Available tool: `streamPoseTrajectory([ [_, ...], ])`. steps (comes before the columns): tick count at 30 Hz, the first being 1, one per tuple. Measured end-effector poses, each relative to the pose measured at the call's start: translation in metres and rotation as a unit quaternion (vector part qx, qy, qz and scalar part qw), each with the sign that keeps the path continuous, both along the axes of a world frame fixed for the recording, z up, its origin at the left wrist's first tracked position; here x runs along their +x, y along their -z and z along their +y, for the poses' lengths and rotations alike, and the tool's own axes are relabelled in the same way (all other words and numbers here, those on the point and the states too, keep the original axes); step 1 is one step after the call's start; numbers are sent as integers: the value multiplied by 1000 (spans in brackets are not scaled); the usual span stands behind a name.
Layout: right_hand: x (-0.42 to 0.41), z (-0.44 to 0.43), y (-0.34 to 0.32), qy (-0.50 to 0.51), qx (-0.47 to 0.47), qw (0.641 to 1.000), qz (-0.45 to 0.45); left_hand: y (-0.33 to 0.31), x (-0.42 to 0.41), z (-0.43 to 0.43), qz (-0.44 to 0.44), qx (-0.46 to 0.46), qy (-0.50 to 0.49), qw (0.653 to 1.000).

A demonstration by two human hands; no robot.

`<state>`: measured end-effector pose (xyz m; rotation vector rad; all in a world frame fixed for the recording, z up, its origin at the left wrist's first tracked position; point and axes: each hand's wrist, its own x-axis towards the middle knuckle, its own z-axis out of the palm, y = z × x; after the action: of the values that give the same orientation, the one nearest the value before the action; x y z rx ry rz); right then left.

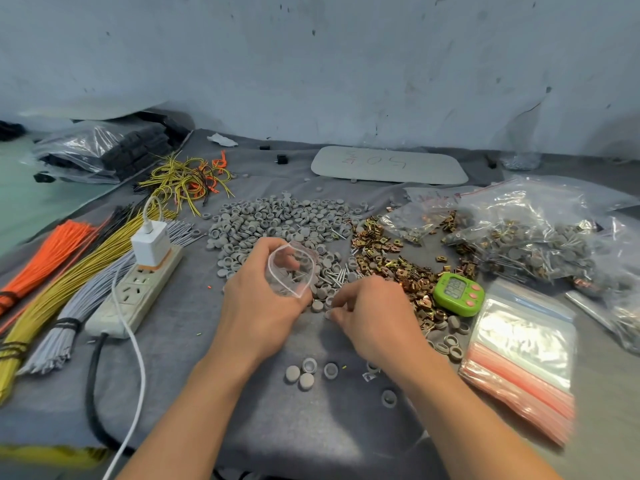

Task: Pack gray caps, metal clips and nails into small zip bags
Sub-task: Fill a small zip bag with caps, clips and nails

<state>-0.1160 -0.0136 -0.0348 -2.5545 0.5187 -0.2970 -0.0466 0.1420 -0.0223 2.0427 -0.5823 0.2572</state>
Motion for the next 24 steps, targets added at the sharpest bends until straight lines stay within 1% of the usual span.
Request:
streamPoseTrajectory([
  [3,1,8,3,-11,-56,998,12,0,-2,-1,3,11,2,1000],
  [6,2,9,5,-2,-59,998,8,2,-2,-2,5,30,9,1000],
  [8,1,9,3,20,-20,999,-18,4,-1,-2,5,54,10,998],
  [11,3,4,-2,63,70,989,-116,9,-2,-6,-5,110,11,994],
  [13,2,4,-7,53,124,972,-193,13,-2,-9,-7,142,13,990],
  [15,1,8,-12,10,152,960,-236,17,-1,-12,-3,164,18,986],
  [17,-1,14,-11,-32,138,960,-240,19,0,-13,5,159,26,987],
  [19,-2,18,-8,-60,108,966,-225,18,1,-14,5,149,32,988],
  [20,-1,19,-7,-67,114,966,-220,17,0,-14,3,144,33,989],
  [22,1,17,-7,-51,161,958,-233,15,-1,-13,10,130,29,991],
  [24,2,10,-10,7,187,948,-258,12,-1,-11,20,107,16,994],
])
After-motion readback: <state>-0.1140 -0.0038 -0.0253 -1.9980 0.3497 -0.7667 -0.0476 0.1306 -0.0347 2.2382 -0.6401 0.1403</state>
